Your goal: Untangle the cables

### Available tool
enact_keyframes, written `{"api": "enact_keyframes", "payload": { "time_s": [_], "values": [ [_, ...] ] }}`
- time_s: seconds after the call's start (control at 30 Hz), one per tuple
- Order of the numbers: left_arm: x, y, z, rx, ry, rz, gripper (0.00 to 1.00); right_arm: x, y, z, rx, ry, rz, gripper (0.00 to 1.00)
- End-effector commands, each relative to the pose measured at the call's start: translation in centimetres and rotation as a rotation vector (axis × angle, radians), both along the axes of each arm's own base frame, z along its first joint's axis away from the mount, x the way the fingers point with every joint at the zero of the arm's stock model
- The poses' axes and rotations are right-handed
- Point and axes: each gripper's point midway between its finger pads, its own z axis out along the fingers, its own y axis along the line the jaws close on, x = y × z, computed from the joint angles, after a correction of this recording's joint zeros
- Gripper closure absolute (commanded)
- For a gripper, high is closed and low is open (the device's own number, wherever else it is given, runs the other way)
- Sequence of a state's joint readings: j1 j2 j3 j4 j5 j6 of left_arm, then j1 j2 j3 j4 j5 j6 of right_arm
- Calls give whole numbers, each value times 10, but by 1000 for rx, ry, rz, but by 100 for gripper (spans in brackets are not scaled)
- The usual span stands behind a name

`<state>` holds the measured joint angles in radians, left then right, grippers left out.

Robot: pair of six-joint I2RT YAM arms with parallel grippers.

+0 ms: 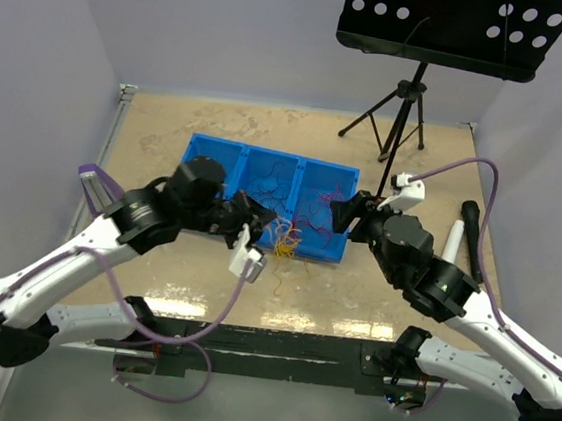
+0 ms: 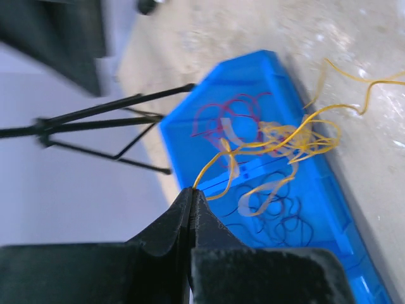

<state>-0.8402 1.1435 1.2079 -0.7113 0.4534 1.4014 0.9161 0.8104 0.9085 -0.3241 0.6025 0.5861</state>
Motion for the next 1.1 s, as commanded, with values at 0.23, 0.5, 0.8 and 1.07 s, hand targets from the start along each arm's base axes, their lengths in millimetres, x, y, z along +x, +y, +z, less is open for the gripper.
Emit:
{"api": "enact_keyframes", "payload": {
  "time_s": [0.23, 0.5, 0.8, 1.07],
  "values": [
    [-30, 40, 116, -341, -81, 123, 100, -29, 50, -6, 78, -80, 341, 31],
    [-34, 52, 201, -558, -229, 136, 100, -44, 88, -33, 85, -46, 540, 29],
    [-45, 56, 225, -611, -260, 99, 100, -58, 116, -22, 73, -109, 667, 27],
    [-31, 80, 268, -724, -372, 237, 100, -57, 146, -85, -15, 43, 615, 29]
  ]
}}
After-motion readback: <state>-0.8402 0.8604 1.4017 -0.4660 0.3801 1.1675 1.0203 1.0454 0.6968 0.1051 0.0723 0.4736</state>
